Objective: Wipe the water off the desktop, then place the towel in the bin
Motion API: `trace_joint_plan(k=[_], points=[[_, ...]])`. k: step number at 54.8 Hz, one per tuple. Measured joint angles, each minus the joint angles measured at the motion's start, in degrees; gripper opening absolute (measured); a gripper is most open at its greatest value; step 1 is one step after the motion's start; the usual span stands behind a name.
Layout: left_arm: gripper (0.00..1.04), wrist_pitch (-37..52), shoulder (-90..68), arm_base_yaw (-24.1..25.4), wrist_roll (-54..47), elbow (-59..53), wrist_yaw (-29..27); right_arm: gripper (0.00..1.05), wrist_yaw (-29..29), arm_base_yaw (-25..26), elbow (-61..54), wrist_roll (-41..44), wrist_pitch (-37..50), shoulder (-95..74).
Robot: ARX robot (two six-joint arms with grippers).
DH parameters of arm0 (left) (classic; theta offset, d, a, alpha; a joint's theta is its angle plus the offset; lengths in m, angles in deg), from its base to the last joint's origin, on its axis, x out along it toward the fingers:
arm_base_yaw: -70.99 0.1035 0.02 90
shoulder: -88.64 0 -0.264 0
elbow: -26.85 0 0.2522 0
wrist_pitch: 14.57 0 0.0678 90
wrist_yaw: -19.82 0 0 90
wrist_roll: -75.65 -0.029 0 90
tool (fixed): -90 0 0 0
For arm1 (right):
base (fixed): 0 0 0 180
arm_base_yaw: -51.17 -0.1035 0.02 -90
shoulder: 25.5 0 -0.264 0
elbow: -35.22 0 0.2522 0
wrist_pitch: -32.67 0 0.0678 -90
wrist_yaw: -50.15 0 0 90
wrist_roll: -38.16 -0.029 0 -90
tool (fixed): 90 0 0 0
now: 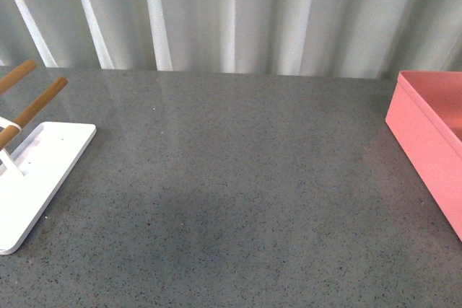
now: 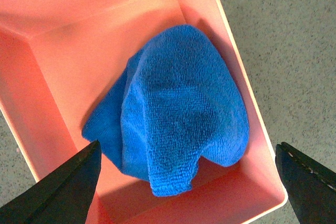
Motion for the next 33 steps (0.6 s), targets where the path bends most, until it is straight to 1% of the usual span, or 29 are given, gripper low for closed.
trace_joint_plan(k=[4, 8, 11, 12, 13, 14, 16, 18, 20, 26, 33], points=[[0.98, 0.0, 0.0, 0.0, 0.0, 0.0, 0.0, 0.98, 1.1, 0.0, -0.6, 0.0, 2.5, 0.6], [0.98, 0.0, 0.0, 0.0, 0.0, 0.0, 0.0, 0.98, 0.7, -0.1, -3.2, 0.5, 7.4, 2.8], [0.98, 0.0, 0.0, 0.0, 0.0, 0.0, 0.0, 0.98, 0.5, -0.5, -7.1, 2.1, 14.2, 6.1], [0.98, 0.0, 0.0, 0.0, 0.0, 0.0, 0.0, 0.98, 1.1, -0.8, -10.2, 3.2, 19.3, 8.6], [0.98, 0.0, 0.0, 0.0, 0.0, 0.0, 0.0, 0.98, 2.0, -1.0, -12.3, 4.2, 22.6, 10.5], [0.98, 0.0, 0.0, 0.0, 0.0, 0.0, 0.0, 0.98, 4.1, -1.4, -15.4, 4.8, 27.1, 13.6], [0.98, 0.0, 0.0, 0.0, 0.0, 0.0, 0.0, 0.98, 7.3, -2.1, -20.3, 6.4, 33.3, 19.1], [0.98, 0.0, 0.0, 0.0, 0.0, 0.0, 0.0, 0.98, 7.3, -2.8, -24.5, 8.2, 38.4, 24.3], [0.98, 0.0, 0.0, 0.0, 0.0, 0.0, 0.0, 0.98, 8.3, -3.3, -27.3, 9.7, 41.6, 28.3], [0.98, 0.0, 0.0, 0.0, 0.0, 0.0, -0.1, 0.98, 10.2, -4.0, -34.2, 13.3, 47.3, 34.5], [0.98, 0.0, 0.0, 0.0, 0.0, 0.0, 0.0, 0.97, 13.4, -4.2, -42.4, 15.6, 50.9, 38.2]])
